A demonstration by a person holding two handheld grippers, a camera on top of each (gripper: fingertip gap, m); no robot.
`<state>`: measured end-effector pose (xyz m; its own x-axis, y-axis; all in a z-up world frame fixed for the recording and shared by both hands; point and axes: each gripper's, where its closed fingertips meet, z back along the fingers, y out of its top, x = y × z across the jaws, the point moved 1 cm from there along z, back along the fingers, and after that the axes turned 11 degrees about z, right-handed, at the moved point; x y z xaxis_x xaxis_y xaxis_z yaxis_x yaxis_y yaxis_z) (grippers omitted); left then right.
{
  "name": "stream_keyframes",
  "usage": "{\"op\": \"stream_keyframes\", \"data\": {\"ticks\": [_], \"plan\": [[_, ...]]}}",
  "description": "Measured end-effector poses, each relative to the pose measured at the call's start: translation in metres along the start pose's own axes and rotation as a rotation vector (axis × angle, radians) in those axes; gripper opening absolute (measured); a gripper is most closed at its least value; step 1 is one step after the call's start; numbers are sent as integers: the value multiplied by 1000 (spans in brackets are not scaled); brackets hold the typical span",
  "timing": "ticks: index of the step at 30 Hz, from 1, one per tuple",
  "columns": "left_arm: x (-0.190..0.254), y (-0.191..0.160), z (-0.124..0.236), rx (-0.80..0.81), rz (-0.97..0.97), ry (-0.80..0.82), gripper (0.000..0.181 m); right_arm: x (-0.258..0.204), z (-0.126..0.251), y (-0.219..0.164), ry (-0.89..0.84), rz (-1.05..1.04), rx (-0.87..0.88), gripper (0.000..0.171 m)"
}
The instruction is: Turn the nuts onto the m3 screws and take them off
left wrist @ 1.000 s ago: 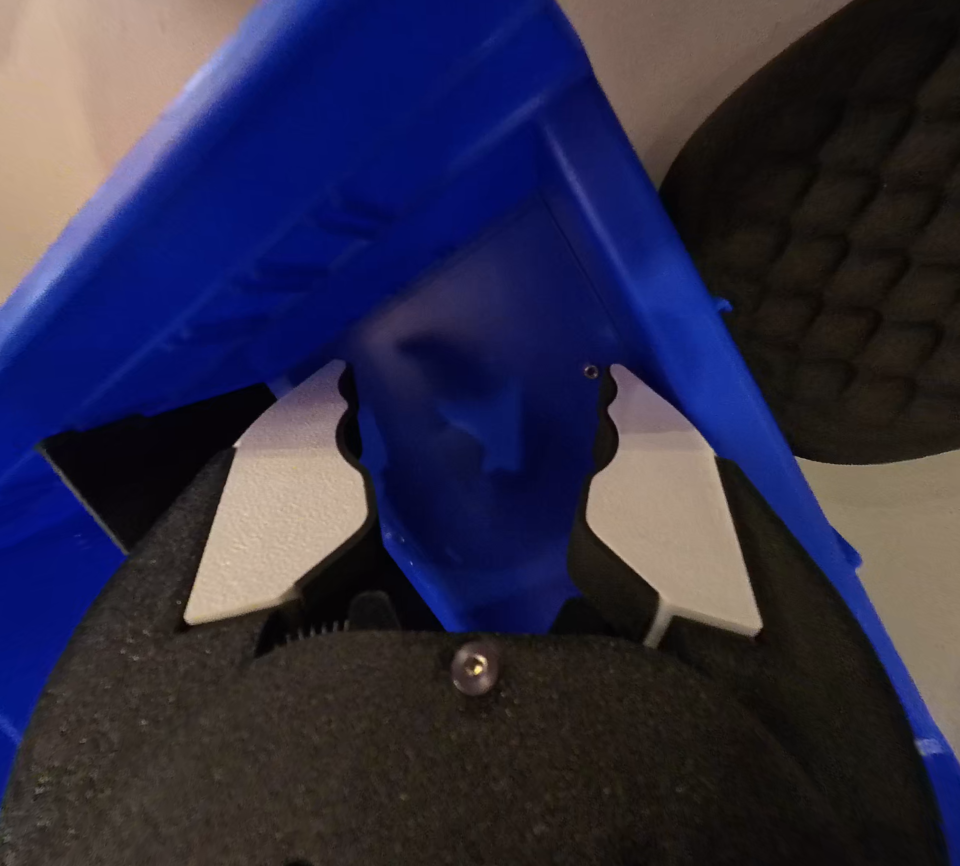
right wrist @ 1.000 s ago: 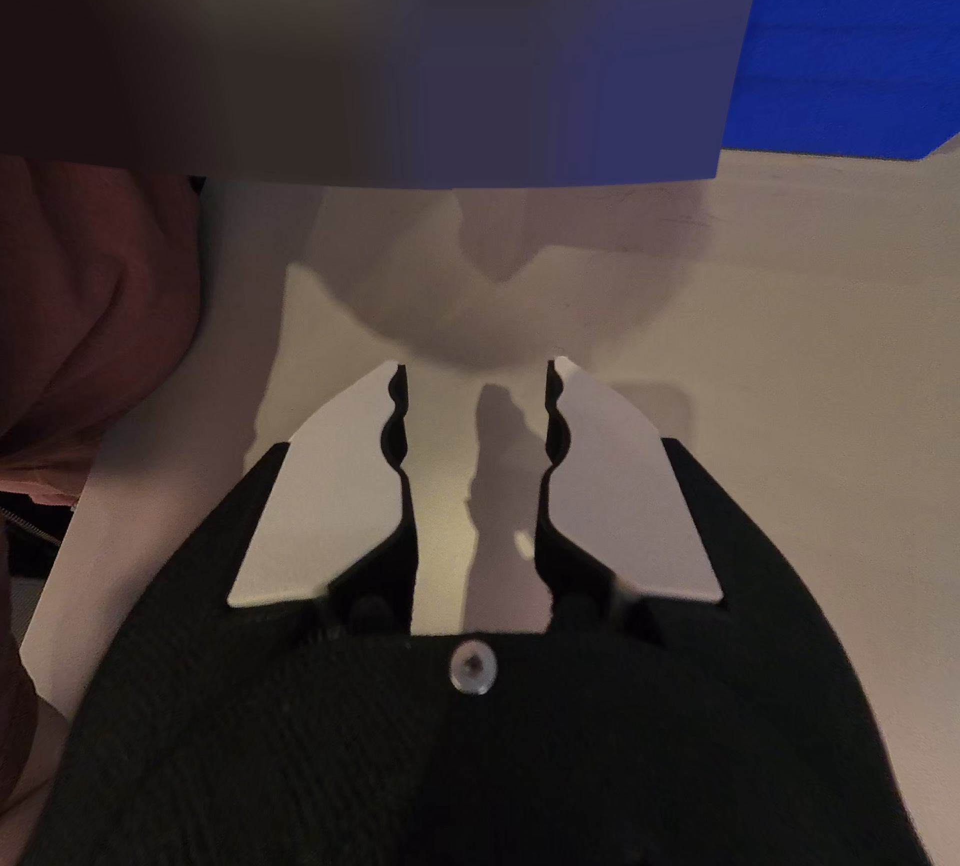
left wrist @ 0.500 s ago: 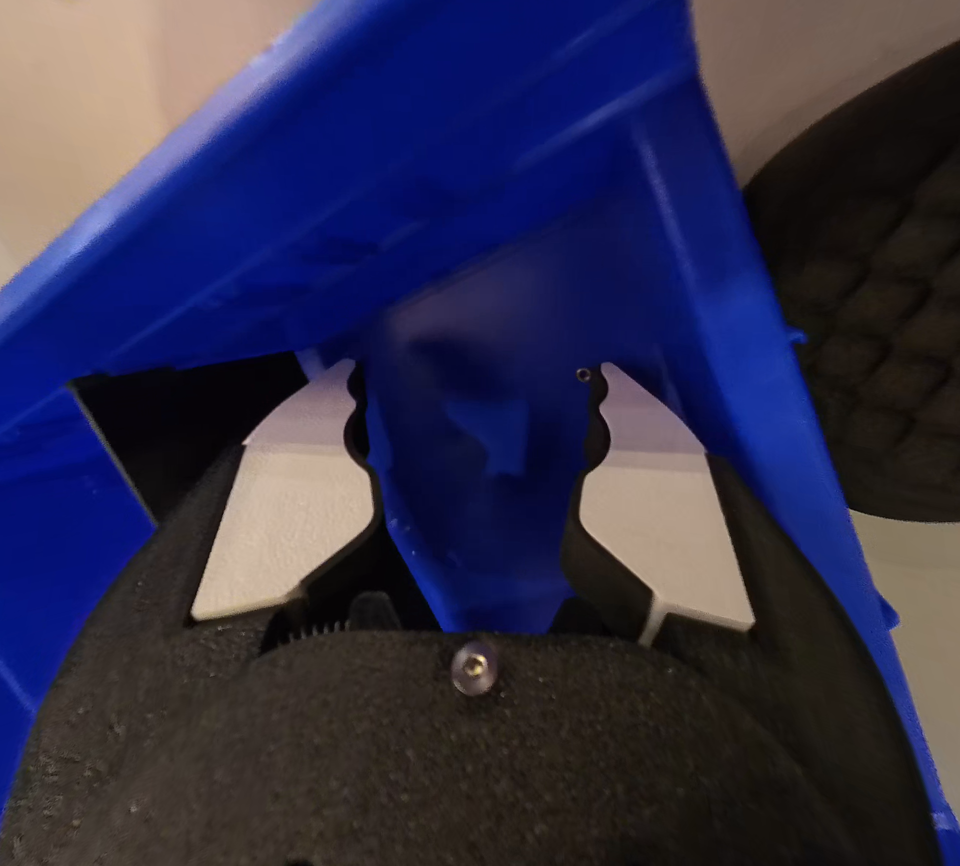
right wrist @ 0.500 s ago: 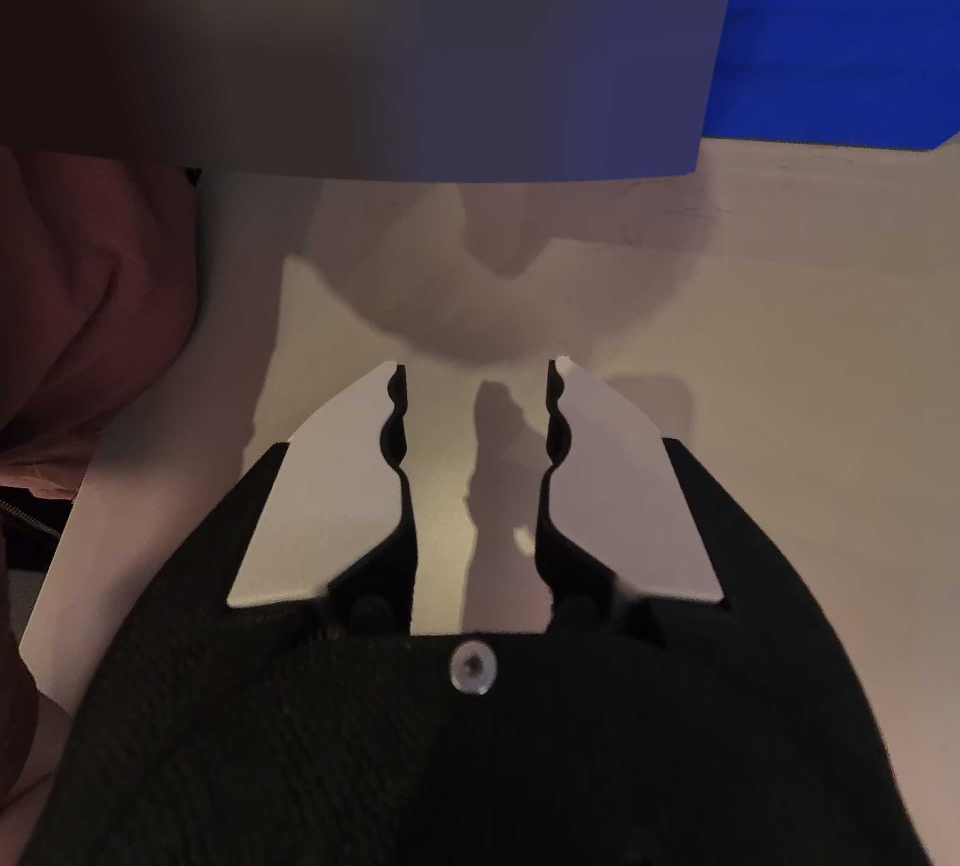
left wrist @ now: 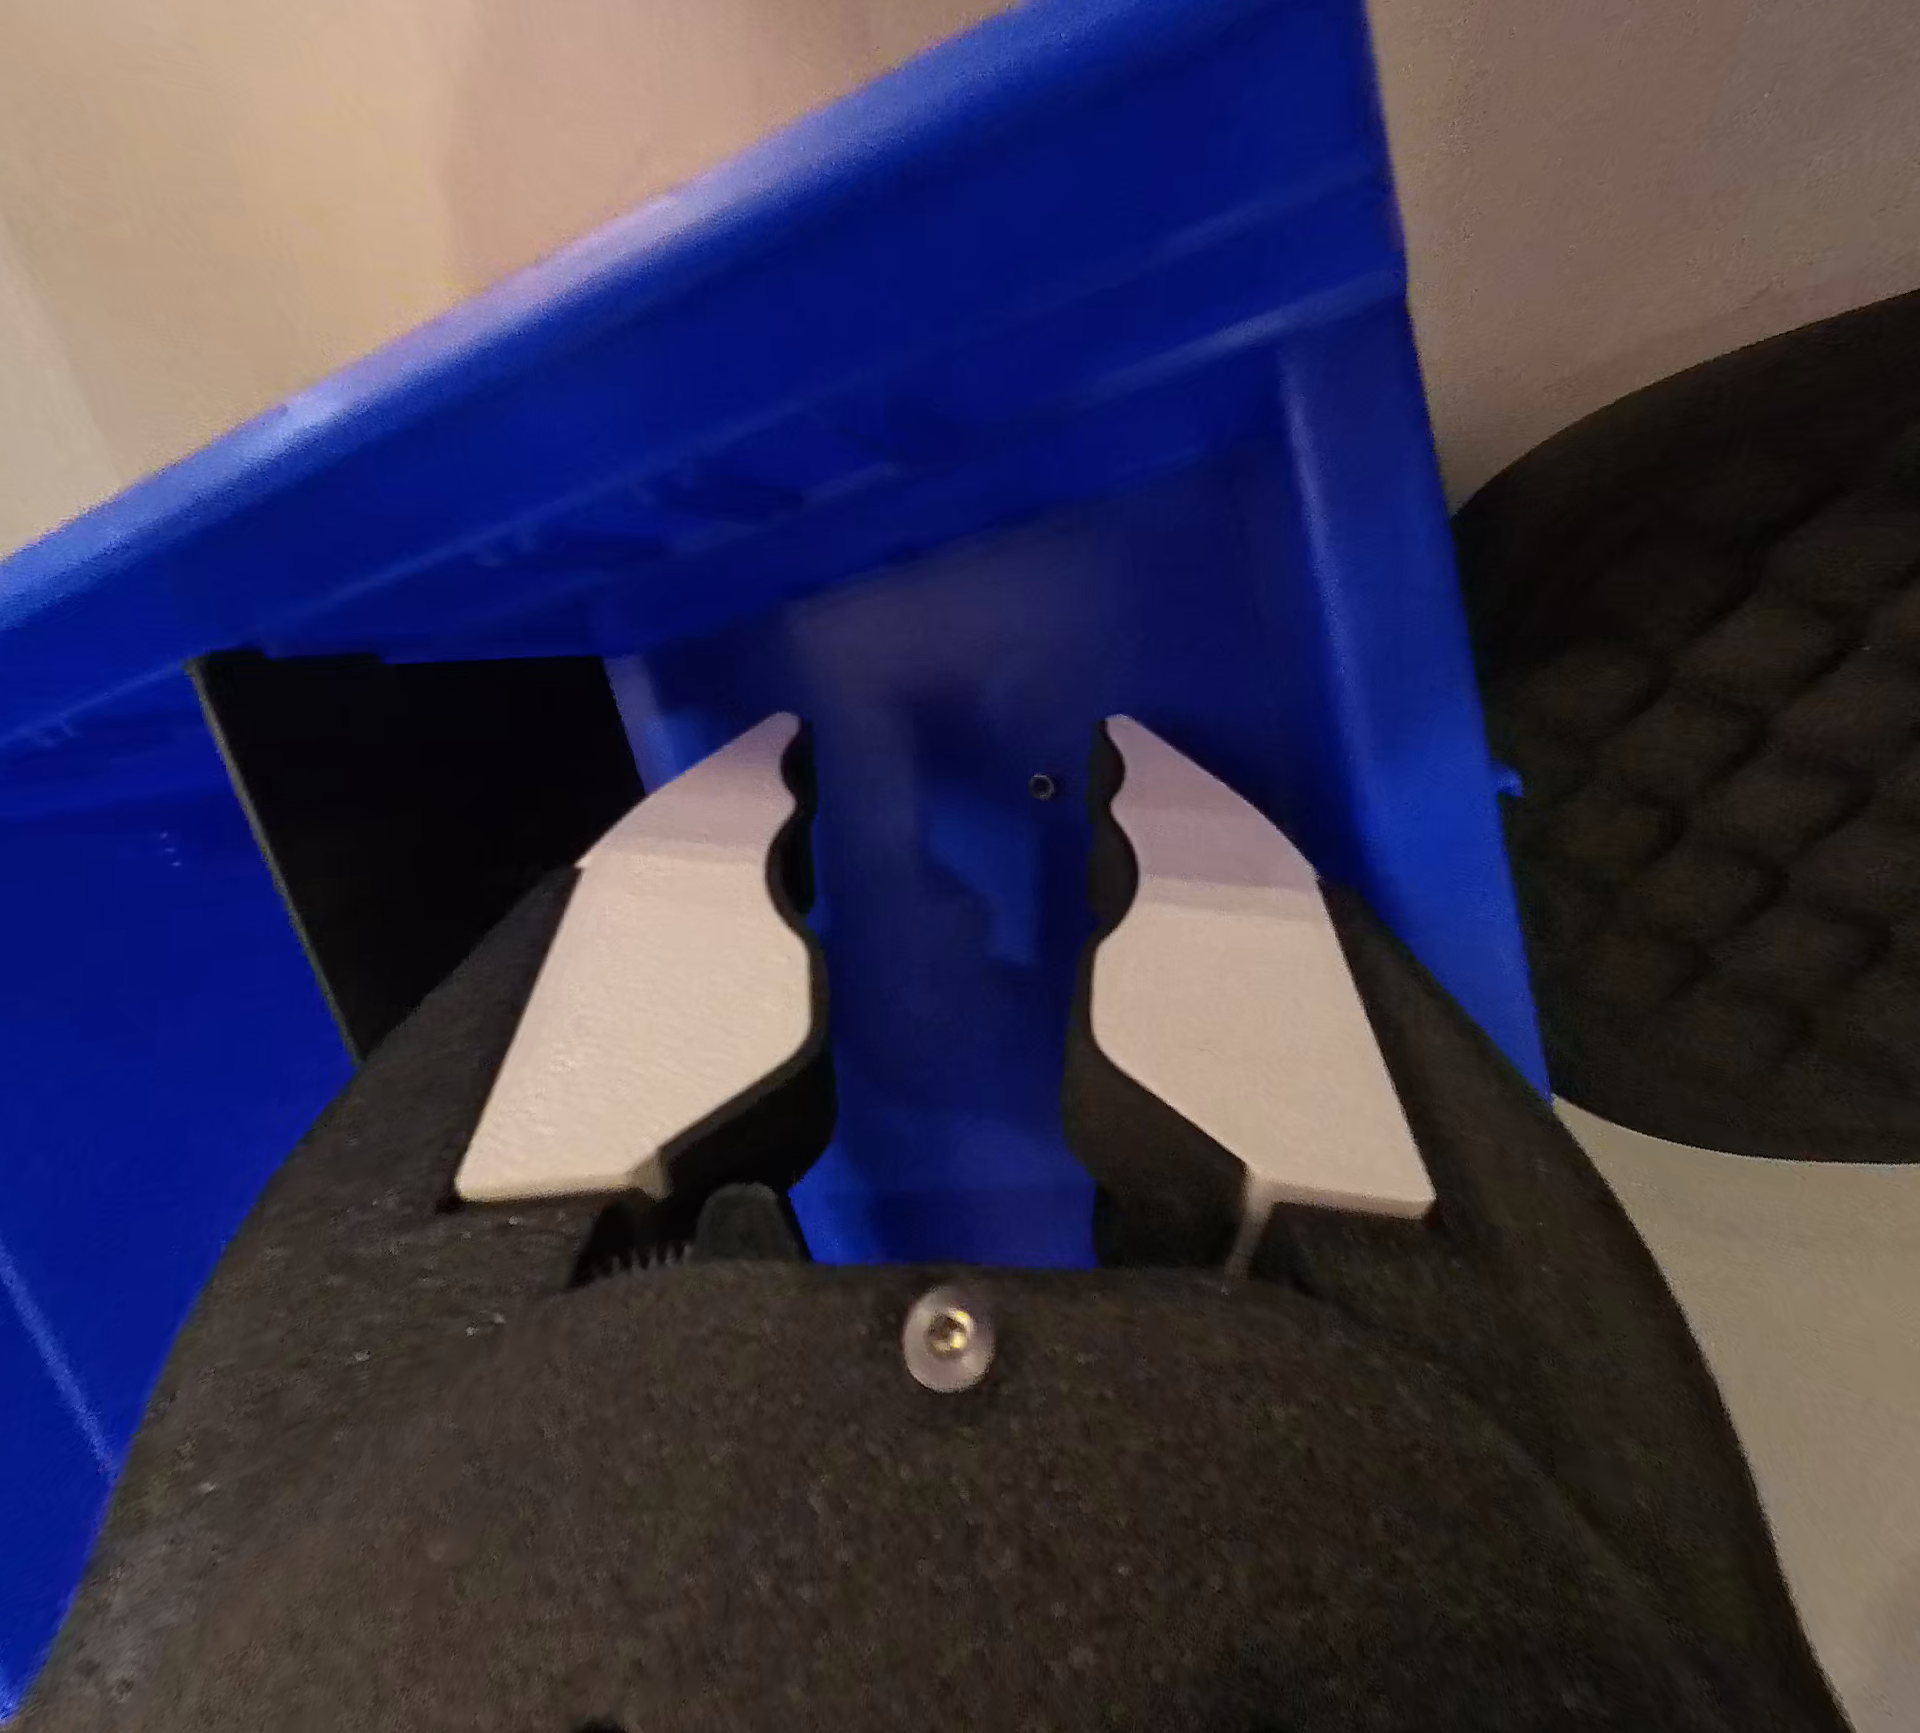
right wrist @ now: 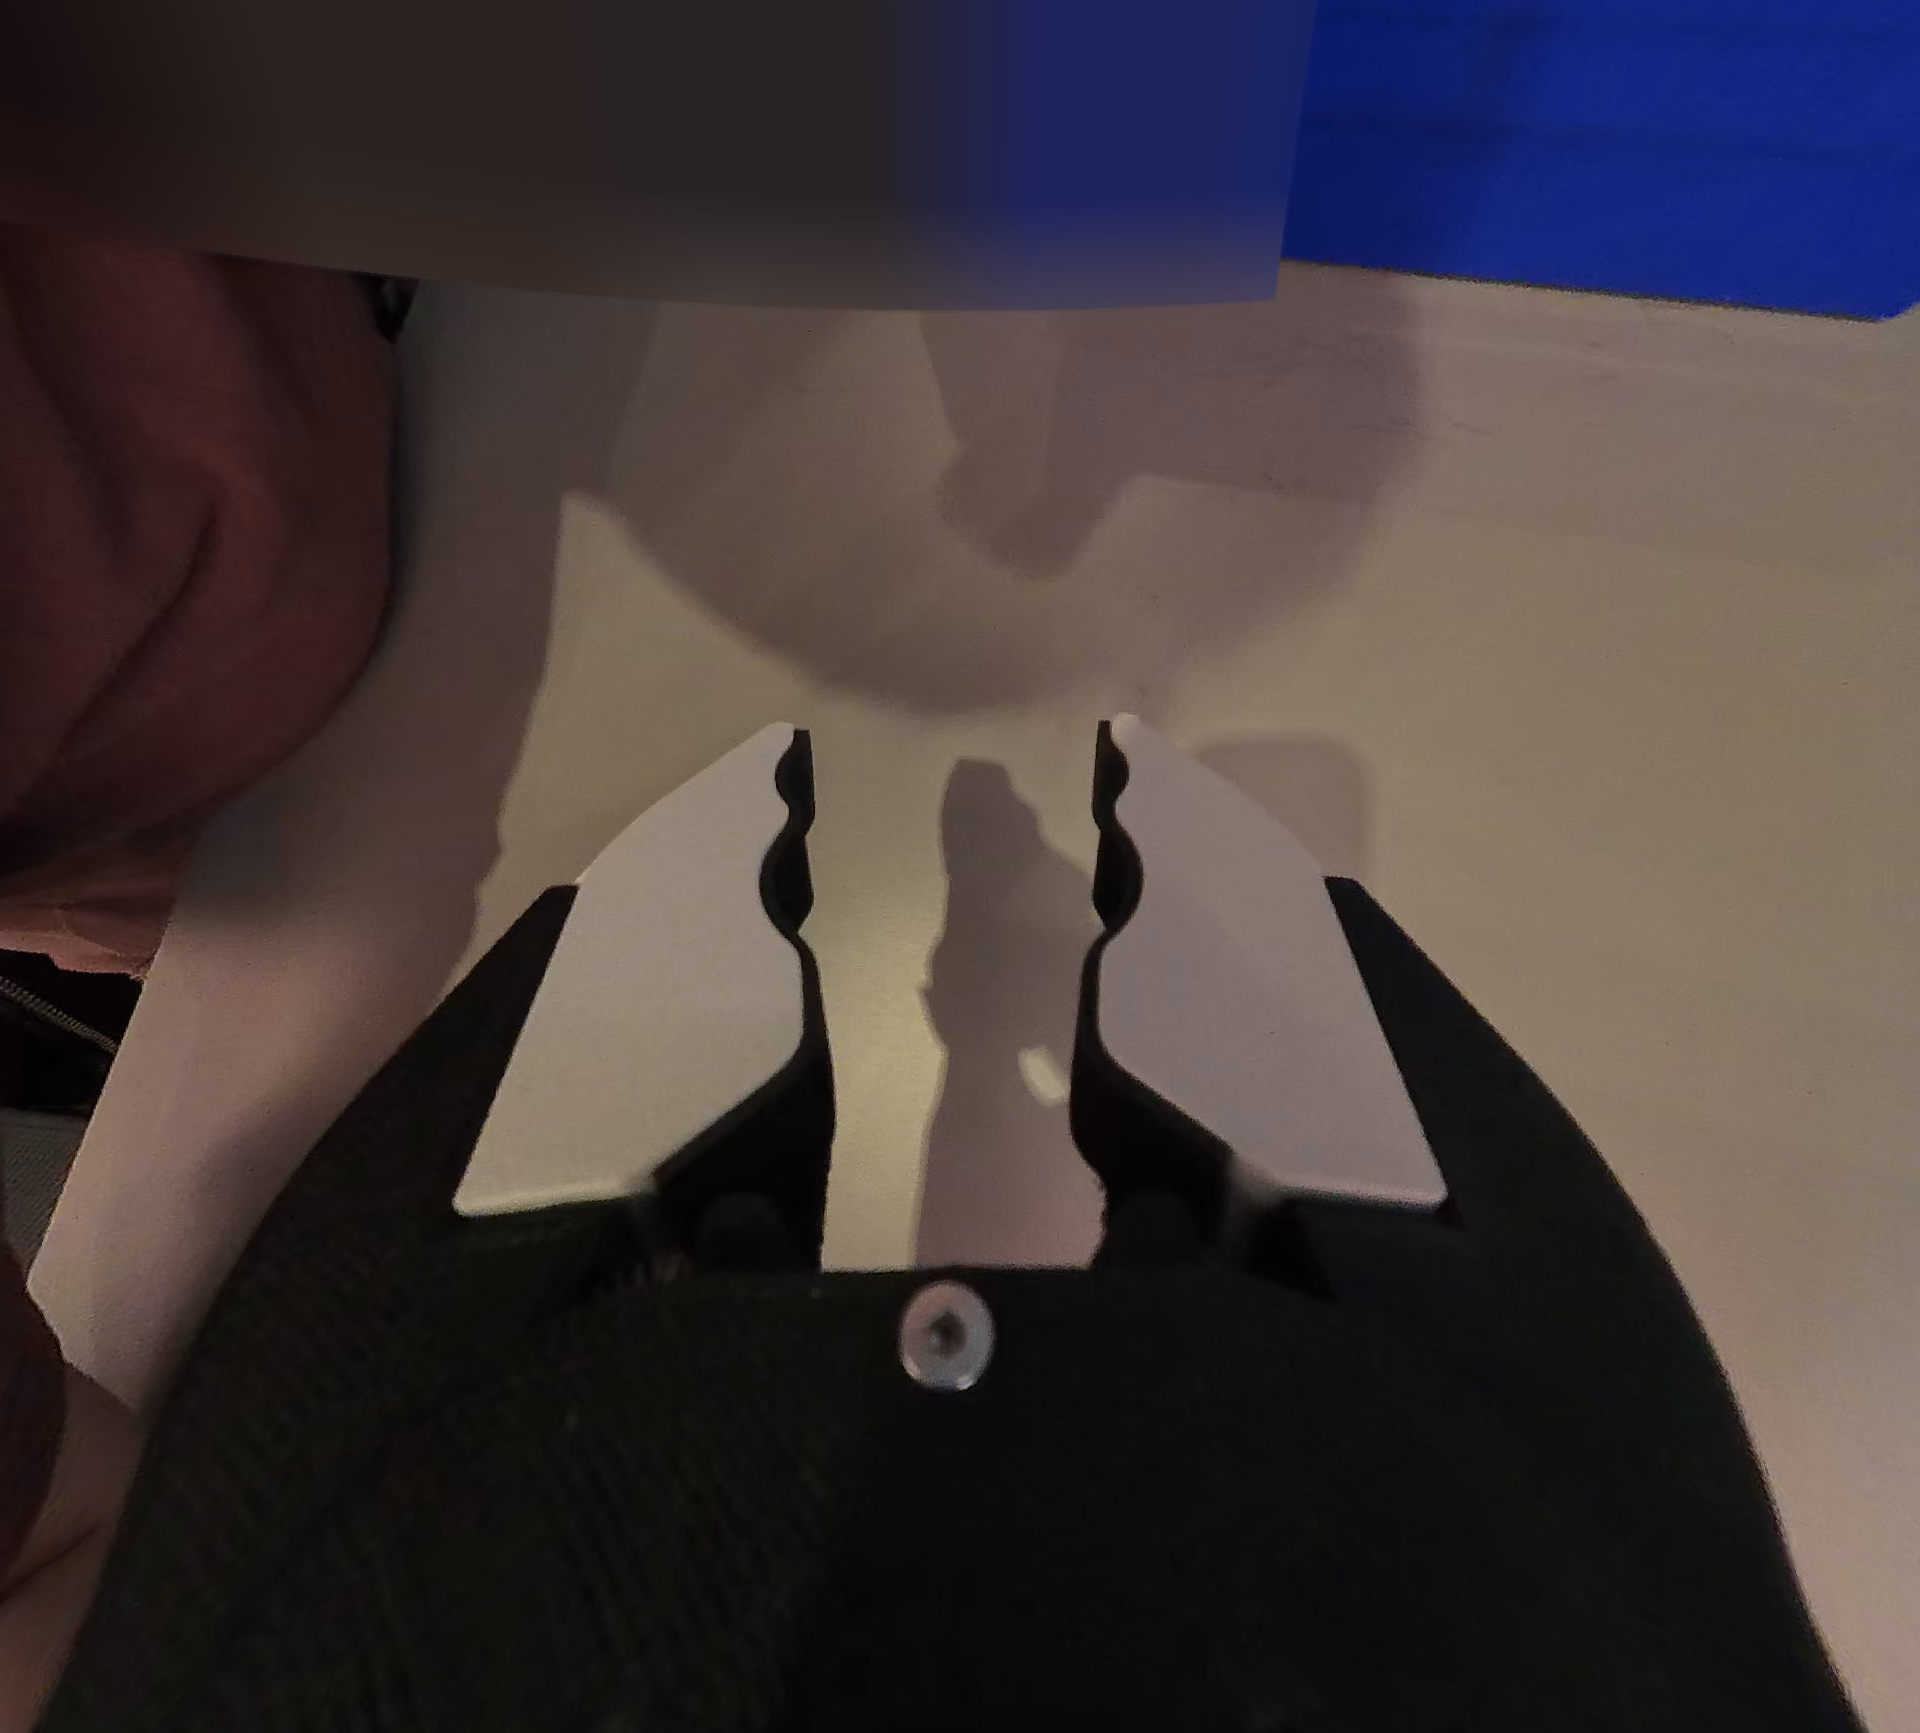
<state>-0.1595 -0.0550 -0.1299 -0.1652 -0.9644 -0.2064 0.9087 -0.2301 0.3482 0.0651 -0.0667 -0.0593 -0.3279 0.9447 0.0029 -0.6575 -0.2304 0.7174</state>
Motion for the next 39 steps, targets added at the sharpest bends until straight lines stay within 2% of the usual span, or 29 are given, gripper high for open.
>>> {"op": "stream_keyframes", "data": {"ticks": [11, 21, 39], "plan": [[18, -15, -6, -65, 182, -123, 24, -3, 0, 2, 5, 15, -6, 52], [14, -17, -7, -137, 289, -233, 20, -4, 0, 1, 13, 18, -11, 52], [10, -20, -8, -148, 216, -182, 7, -9, -2, -1, 36, 22, -26, 52]]}}
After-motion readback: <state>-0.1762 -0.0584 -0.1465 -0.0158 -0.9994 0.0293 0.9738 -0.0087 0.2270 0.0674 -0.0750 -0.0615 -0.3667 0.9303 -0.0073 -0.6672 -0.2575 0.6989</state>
